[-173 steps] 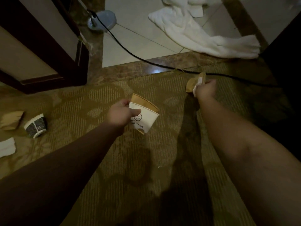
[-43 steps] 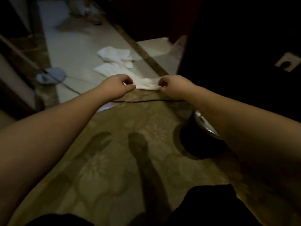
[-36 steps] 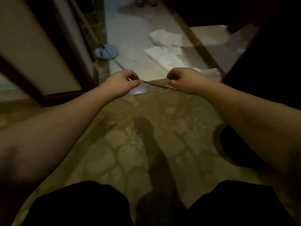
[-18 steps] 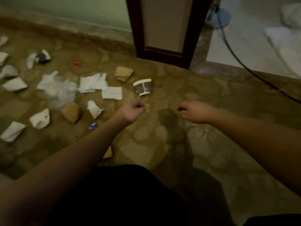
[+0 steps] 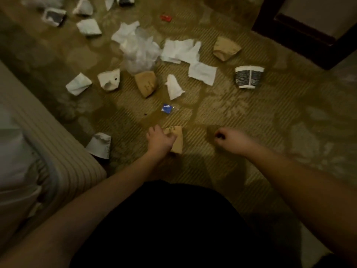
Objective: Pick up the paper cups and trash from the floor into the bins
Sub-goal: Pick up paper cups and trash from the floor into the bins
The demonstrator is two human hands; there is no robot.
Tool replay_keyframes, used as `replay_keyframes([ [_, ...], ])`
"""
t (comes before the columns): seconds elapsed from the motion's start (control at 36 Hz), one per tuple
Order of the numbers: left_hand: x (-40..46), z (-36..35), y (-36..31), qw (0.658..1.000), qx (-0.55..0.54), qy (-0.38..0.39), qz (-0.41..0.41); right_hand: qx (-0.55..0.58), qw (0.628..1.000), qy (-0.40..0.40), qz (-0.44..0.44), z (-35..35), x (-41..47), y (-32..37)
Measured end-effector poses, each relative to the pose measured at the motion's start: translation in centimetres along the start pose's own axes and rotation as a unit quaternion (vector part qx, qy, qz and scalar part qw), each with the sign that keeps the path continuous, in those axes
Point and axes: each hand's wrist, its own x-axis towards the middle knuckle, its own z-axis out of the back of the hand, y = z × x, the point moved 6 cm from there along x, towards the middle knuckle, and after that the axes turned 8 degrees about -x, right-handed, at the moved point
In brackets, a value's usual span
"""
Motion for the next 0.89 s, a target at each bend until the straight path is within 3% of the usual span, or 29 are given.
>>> replay_keyframes([
  [0.17, 1.5, -1.4, 2.0, 0.998, 0.035, 0.052, -0.004, 0.009, 0.999, -0.047, 0.0, 0.0, 3.2, 4.0],
  [0.31, 2.5, -3.2, 2.7, 0.998, -0.027, 0.052, -0.015, 0.008, 0.983, -0.146, -0.107, 4.2, 6.1, 0.7],
  [0.42, 2.8, -2.4, 1.9, 0.996, -0.05, 0.068, -0.022, 0.084, 0.953, -0.226, -0.186, 6.8, 7.2, -3.1],
  [0.5, 4.3, -2.2, 0.8, 0.989, -0.131, 0.071, -0.021, 0.159, 0.907, -0.291, -0.258, 9.3, 8.0, -5.4],
  [0.58, 5.4, -2.0, -0.7, 0.98, -0.186, 0.069, -0.009, 0.254, 0.862, -0.284, -0.333, 11.1, 9.2, -7.6],
  [0.67, 6.5, -1.6, -1.3, 0.976, -0.205, 0.071, -0.018, 0.374, 0.824, -0.263, -0.335, 11.1, 11.5, -8.4],
  [0.83, 8.8, -0.8, -2.0, 0.962, -0.263, 0.076, -0.012, 0.429, 0.774, -0.25, -0.393, 10.1, 14.3, -11.2],
  [0.89, 9.4, -0.8, -2.2, 0.956, -0.284, 0.077, -0.008, 0.435, 0.779, -0.245, -0.379, 10.5, 14.8, -10.8],
])
